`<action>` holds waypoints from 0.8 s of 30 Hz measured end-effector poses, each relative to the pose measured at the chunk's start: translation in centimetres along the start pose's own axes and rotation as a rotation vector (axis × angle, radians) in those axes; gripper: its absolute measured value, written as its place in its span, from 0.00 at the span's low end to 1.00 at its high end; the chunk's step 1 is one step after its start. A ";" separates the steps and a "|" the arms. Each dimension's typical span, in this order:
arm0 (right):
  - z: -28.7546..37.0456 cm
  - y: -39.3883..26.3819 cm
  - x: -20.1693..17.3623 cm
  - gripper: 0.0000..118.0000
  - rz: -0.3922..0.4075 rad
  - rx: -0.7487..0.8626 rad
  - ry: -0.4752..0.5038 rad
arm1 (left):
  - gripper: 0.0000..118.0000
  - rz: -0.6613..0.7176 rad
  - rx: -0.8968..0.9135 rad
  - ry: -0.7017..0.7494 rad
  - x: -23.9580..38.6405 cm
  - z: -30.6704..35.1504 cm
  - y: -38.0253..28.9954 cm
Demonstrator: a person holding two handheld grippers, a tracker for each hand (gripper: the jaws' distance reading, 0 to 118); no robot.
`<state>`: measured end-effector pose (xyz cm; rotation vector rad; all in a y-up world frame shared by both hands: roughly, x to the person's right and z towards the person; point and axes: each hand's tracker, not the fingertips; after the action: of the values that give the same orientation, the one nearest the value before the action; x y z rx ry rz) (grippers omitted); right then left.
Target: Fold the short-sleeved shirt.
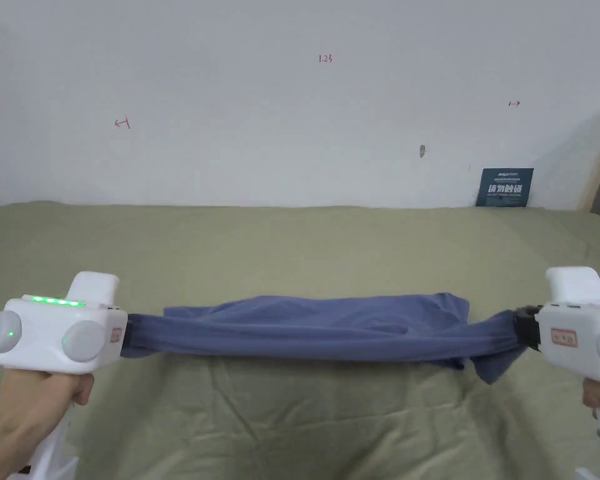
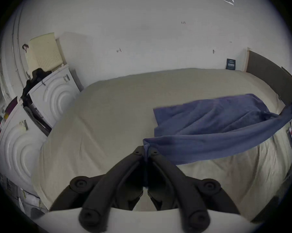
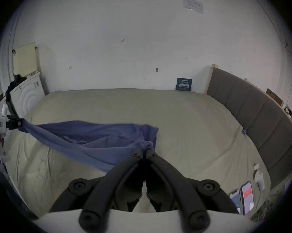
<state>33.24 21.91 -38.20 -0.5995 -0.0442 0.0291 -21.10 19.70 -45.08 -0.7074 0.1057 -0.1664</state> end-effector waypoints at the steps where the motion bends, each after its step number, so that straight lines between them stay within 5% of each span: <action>1: 1.1 -1.5 0.2 0.02 0.001 -0.013 0.011 | 0.01 0.006 0.000 -0.007 -0.1 1.1 -1.5; 13: 14.1 -17.6 -0.1 0.02 0.016 -0.121 0.092 | 0.01 0.009 -0.087 -0.097 -2.0 11.5 -18.5; 24: 13.2 -22.5 0.6 0.02 -0.029 -0.231 0.100 | 0.01 0.051 -0.179 -0.119 -2.8 10.9 -22.9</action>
<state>33.49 10.78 -14.64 -0.8302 0.0415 -0.0350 -24.83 10.10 -21.77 -0.8900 0.0246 -0.0656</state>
